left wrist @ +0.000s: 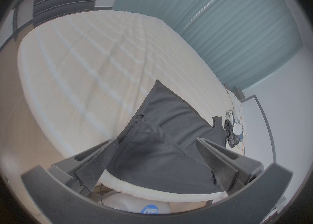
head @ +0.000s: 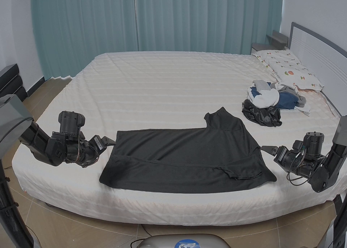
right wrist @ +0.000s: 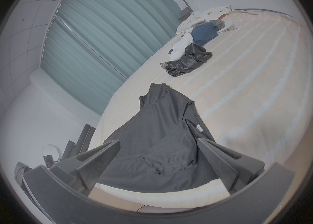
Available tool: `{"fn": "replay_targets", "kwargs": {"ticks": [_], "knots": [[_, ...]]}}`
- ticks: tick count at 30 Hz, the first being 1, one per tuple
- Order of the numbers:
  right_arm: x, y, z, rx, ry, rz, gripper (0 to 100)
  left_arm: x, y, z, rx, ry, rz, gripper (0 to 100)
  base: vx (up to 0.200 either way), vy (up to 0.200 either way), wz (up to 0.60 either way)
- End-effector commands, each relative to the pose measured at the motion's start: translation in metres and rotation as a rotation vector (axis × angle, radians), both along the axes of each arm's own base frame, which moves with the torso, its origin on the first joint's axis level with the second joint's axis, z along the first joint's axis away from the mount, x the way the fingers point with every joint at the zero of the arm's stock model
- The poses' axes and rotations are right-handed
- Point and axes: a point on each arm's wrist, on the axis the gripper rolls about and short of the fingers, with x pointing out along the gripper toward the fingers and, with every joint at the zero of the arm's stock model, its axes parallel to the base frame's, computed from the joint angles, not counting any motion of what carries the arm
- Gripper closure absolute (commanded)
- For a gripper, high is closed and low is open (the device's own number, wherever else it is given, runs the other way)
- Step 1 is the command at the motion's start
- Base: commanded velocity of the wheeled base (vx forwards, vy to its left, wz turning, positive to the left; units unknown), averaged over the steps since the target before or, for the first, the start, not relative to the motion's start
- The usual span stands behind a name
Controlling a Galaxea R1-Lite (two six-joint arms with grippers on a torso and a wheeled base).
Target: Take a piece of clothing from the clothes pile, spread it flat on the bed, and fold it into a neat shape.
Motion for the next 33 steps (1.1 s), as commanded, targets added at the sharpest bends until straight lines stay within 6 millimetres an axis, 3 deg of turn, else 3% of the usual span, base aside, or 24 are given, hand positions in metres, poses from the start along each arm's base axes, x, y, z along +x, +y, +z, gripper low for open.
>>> {"fn": "replay_targets", "kwargs": {"ticks": [1,7,11,17,33], "knots": [[0.015,-0.010,-0.009,0.028,0.003,0.032,0,0.030,0.003,-0.029,0.050,0.013,-0.059,0,0.000,0.000,0.00],[0.027,-0.006,-0.025,0.025,0.021,0.088,0,0.044,0.002,-0.039,0.053,-0.022,-0.132,0,0.000,0.000,0.00],[0.048,-0.002,-0.025,0.017,-0.015,0.104,0,0.047,0.001,-0.056,0.067,-0.045,-0.169,0,0.000,0.000,0.00],[0.048,0.004,-0.039,0.017,0.047,0.121,0,0.052,0.000,-0.064,0.071,-0.096,-0.167,0,0.000,0.000,0.00],[0.047,0.005,-0.041,0.017,0.057,0.123,0,0.057,0.000,-0.080,0.070,-0.092,-0.168,0,0.000,0.000,0.00]]}}
